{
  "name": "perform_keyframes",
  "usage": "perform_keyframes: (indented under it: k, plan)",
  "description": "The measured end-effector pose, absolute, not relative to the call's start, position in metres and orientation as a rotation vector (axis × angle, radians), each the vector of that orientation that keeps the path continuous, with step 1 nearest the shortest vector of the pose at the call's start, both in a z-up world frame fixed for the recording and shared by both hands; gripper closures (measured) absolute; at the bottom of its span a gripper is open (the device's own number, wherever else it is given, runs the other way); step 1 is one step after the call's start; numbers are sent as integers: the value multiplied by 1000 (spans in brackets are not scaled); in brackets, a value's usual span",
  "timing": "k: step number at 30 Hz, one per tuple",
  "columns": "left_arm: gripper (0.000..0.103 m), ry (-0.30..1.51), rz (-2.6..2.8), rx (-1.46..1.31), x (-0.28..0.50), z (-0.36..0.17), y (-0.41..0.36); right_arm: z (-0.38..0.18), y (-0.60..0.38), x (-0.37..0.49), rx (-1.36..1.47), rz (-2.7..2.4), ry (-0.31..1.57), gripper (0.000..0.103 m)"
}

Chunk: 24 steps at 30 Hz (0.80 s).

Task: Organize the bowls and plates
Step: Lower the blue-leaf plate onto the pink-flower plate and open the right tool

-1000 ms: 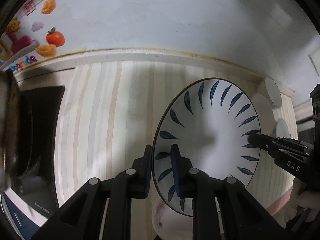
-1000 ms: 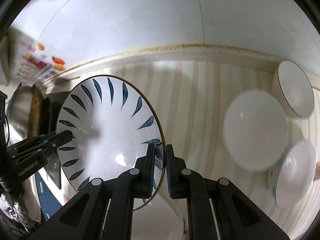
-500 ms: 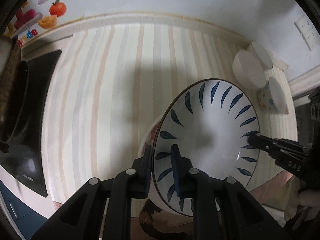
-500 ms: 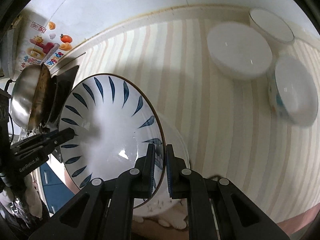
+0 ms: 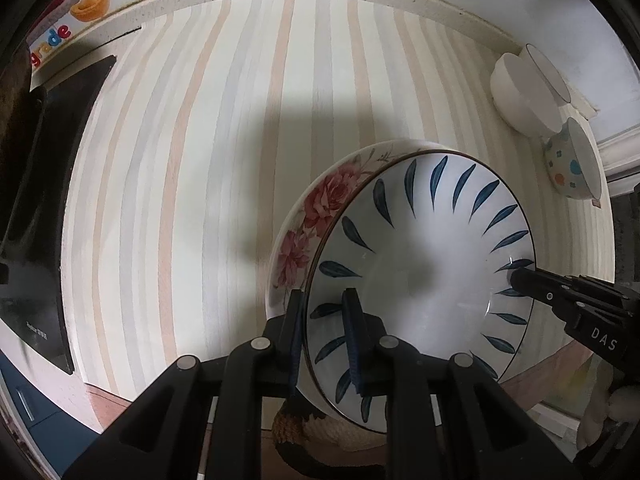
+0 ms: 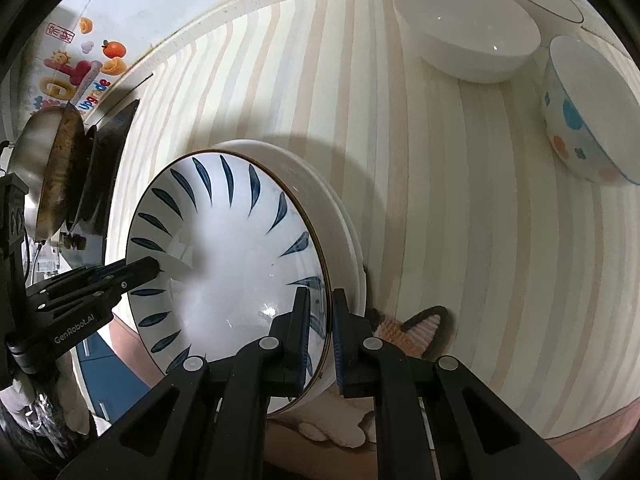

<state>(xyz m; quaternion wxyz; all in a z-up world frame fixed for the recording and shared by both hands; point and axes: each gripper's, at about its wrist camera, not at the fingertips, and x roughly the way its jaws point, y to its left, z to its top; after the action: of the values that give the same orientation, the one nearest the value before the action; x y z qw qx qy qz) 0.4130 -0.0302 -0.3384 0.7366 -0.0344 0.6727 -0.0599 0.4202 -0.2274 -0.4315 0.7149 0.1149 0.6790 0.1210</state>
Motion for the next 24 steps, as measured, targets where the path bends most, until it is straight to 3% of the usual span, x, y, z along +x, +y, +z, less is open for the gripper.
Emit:
perform_keyframes:
  k: [24]
  plan:
    - [81, 1493, -67, -125, 422, -356, -31, -439, -231, 437, 310, 284, 1540, 86]
